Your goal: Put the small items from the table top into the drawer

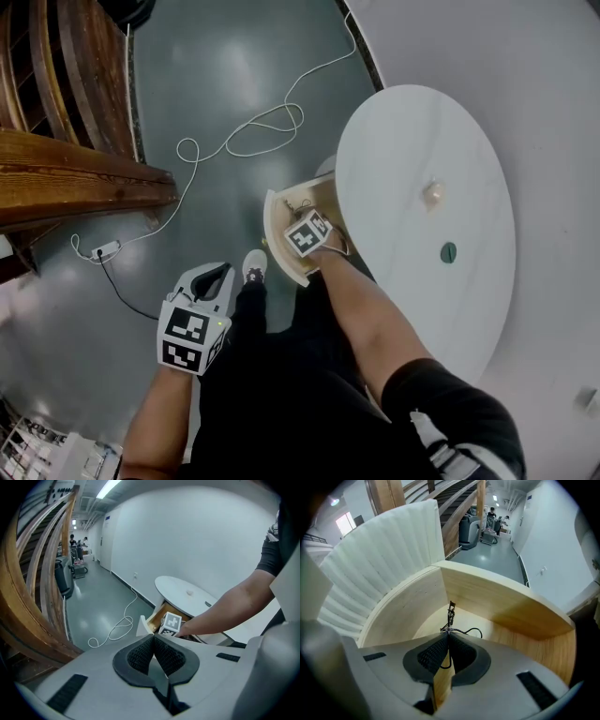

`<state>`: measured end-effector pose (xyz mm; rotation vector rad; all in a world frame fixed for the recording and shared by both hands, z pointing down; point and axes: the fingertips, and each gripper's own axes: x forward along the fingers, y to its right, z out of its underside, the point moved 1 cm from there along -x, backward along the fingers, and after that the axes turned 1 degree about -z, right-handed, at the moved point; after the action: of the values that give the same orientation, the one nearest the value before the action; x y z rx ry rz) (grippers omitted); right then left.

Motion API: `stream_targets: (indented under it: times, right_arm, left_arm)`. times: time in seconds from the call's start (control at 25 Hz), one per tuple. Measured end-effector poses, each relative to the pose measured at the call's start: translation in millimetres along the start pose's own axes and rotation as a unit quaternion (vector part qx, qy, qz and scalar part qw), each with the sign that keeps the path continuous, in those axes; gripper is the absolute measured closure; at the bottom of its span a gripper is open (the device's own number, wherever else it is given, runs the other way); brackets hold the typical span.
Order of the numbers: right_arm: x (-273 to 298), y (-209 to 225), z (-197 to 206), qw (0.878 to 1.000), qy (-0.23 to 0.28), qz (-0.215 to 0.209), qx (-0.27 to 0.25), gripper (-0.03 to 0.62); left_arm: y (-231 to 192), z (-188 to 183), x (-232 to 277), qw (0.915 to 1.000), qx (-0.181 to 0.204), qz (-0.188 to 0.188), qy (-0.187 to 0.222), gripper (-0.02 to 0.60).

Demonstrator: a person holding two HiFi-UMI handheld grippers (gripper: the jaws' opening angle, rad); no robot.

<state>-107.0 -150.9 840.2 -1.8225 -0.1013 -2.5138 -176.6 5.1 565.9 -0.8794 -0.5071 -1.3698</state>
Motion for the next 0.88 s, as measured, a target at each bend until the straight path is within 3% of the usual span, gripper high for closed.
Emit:
stream_targets:
  times: [0.28, 0.52, 0.88]
  right_arm:
    - [12, 1, 7, 1.0, -0.007, 0.002, 0.009, 0.577]
    - [0, -7, 8, 0.999, -0.006, 0.005, 0.031, 0.533]
    - [-62, -24, -11, 0.996, 0.052, -0.002, 0.074, 0.533]
  left_arm:
    - [-4, 3, -1, 1.0, -0.002, -0.003, -0.005, 0.566]
    - [-4, -3, -2, 1.0, 0.004, 0.005, 0.0, 0.566]
    - [3, -28, -6, 0.9988, 0.035, 0.024, 0.025, 0.566]
